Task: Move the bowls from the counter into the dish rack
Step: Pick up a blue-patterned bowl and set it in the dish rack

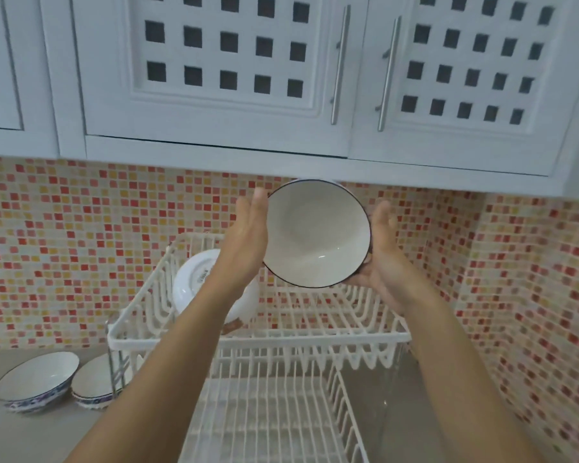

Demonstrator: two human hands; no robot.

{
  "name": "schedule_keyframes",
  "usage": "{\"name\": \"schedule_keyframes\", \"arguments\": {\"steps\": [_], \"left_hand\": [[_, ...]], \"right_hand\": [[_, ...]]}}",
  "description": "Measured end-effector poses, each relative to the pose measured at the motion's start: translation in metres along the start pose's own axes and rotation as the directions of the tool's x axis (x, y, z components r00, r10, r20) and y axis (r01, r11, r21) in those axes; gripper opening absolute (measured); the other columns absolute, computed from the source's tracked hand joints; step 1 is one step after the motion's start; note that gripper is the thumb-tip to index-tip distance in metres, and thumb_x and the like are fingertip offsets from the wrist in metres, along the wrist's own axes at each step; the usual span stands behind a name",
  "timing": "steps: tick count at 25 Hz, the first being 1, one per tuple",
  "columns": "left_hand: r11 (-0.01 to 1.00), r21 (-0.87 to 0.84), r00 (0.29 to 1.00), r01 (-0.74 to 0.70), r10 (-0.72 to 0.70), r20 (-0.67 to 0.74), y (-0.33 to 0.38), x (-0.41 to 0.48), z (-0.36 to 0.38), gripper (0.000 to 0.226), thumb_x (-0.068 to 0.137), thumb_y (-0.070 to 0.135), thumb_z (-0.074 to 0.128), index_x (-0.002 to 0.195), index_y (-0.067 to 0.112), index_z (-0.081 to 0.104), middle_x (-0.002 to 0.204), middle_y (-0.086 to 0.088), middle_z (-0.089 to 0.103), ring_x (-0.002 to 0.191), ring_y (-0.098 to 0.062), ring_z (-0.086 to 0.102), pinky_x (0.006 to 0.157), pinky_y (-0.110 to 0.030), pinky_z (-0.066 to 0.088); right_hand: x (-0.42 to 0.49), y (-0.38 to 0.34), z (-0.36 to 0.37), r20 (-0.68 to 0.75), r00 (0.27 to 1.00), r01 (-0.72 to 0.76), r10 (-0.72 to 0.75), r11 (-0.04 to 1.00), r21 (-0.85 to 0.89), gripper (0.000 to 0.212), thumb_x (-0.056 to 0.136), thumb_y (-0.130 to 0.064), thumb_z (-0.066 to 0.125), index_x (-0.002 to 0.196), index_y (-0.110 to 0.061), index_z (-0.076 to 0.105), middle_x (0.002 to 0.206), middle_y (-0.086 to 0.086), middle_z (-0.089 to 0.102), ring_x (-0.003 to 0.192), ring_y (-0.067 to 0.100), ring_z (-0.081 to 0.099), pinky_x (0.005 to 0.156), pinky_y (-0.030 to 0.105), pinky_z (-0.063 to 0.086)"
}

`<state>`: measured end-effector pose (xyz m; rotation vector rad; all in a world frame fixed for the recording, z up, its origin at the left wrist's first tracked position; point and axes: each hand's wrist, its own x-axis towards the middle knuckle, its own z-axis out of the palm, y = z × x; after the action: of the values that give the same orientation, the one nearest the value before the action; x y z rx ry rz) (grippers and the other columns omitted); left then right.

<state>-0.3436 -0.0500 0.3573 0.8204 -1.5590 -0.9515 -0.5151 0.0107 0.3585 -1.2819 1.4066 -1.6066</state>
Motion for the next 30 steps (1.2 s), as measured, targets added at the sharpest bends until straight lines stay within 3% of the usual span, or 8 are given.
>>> {"name": "schedule_keyframes", "arguments": {"steps": [2, 6, 9, 13, 19, 22, 26, 30], "left_hand": [[0.999, 0.022, 1.0, 0.028, -0.028, -0.002, 0.001, 0.003, 0.021, 0.079, 0.068, 0.085, 0.018, 0.126, 0.035, 0.037, 0.127, -0.002, 0.05, 0.116, -0.029, 0.053, 0.099, -0.055, 0.044], [0.985, 0.175, 1.0, 0.006, -0.005, -0.006, 0.001, 0.01, 0.043, 0.051, 0.086, 0.07, 0.023, 0.11, 0.027, 0.034, 0.092, 0.011, 0.049, 0.085, -0.006, 0.052, 0.076, -0.032, 0.046], [0.965, 0.262, 0.995, -0.012, -0.014, 0.098, -0.004, 0.018, 0.044, 0.058, 0.082, 0.071, 0.039, 0.118, 0.025, 0.035, 0.099, 0.014, 0.054, 0.089, -0.006, 0.054, 0.065, -0.021, 0.041], [0.932, 0.358, 0.965, -0.062, -0.036, 0.261, -0.016, 0.025, 0.033, 0.097, 0.061, 0.071, 0.065, 0.142, 0.04, 0.021, 0.128, 0.005, 0.054, 0.113, -0.019, 0.058, 0.09, -0.035, 0.052], [0.782, 0.593, 0.911, -0.191, -0.084, 0.404, -0.038, 0.031, 0.034, 0.105, 0.065, 0.044, 0.081, 0.147, 0.036, 0.015, 0.142, -0.001, 0.048, 0.12, -0.022, 0.055, 0.1, -0.039, 0.05], [0.643, 0.731, 0.902, -0.227, -0.145, 0.408, -0.051, 0.039, 0.05, 0.114, 0.067, 0.041, 0.08, 0.152, 0.023, 0.005, 0.149, -0.005, 0.039, 0.132, -0.025, 0.042, 0.104, -0.035, 0.039], [0.501, 0.849, 0.905, -0.167, -0.263, 0.333, -0.071, 0.048, 0.073, 0.117, 0.069, 0.038, 0.079, 0.152, 0.018, -0.001, 0.148, -0.013, 0.034, 0.127, -0.03, 0.045, 0.1, -0.037, 0.045], [0.488, 0.866, 0.892, -0.113, -0.333, 0.304, -0.081, 0.052, 0.082, 0.115, 0.071, 0.036, 0.078, 0.152, 0.017, -0.002, 0.15, -0.015, 0.03, 0.127, -0.03, 0.046, 0.093, -0.035, 0.047]], "right_hand": [[0.01, 0.011, -0.021, 0.045, 0.998, -0.047, 0.046, 0.999, 0.025, 0.115, 0.05, -0.093, 0.03, 0.146, -0.032, 0.017, 0.139, 0.001, 0.045, 0.112, 0.028, 0.061, 0.068, 0.042, 0.061], [0.03, 0.017, -0.039, -0.023, 1.0, 0.022, -0.022, 1.0, 0.003, 0.027, 0.094, -0.053, 0.037, 0.113, -0.034, 0.033, 0.099, -0.011, 0.046, 0.089, 0.015, 0.058, 0.065, 0.038, 0.057], [0.042, 0.032, -0.058, 0.152, 0.975, 0.174, -0.164, 0.983, -0.055, 0.06, 0.086, -0.055, 0.05, 0.139, -0.043, 0.027, 0.114, -0.016, 0.045, 0.099, 0.007, 0.057, 0.073, 0.029, 0.056], [0.065, 0.048, -0.082, 0.379, 0.881, 0.391, -0.282, 0.885, -0.251, 0.081, 0.061, -0.074, 0.067, 0.133, -0.052, 0.038, 0.139, -0.016, 0.039, 0.114, 0.011, 0.06, 0.089, 0.03, 0.056], [0.098, 0.065, -0.084, 0.583, 0.809, 0.435, -0.069, 0.738, -0.516, 0.123, 0.047, -0.047, 0.09, 0.147, -0.044, 0.019, 0.157, -0.014, 0.02, 0.141, 0.01, 0.03, 0.114, 0.033, 0.035], [0.113, 0.071, -0.075, 0.625, 0.78, 0.508, -0.015, 0.599, -0.619, 0.122, 0.045, -0.051, 0.09, 0.144, -0.047, 0.019, 0.151, -0.015, 0.03, 0.136, 0.008, 0.035, 0.113, 0.04, 0.037], [0.129, 0.078, -0.065, 0.653, 0.755, 0.563, 0.053, 0.459, -0.688, 0.117, 0.043, -0.049, 0.09, 0.138, -0.049, 0.023, 0.138, -0.016, 0.041, 0.126, 0.011, 0.042, 0.104, 0.042, 0.044], [0.136, 0.08, -0.058, 0.658, 0.738, 0.58, 0.15, 0.357, -0.732, 0.114, 0.044, -0.047, 0.089, 0.138, -0.047, 0.025, 0.137, -0.018, 0.046, 0.122, 0.013, 0.047, 0.099, 0.041, 0.046]]}}
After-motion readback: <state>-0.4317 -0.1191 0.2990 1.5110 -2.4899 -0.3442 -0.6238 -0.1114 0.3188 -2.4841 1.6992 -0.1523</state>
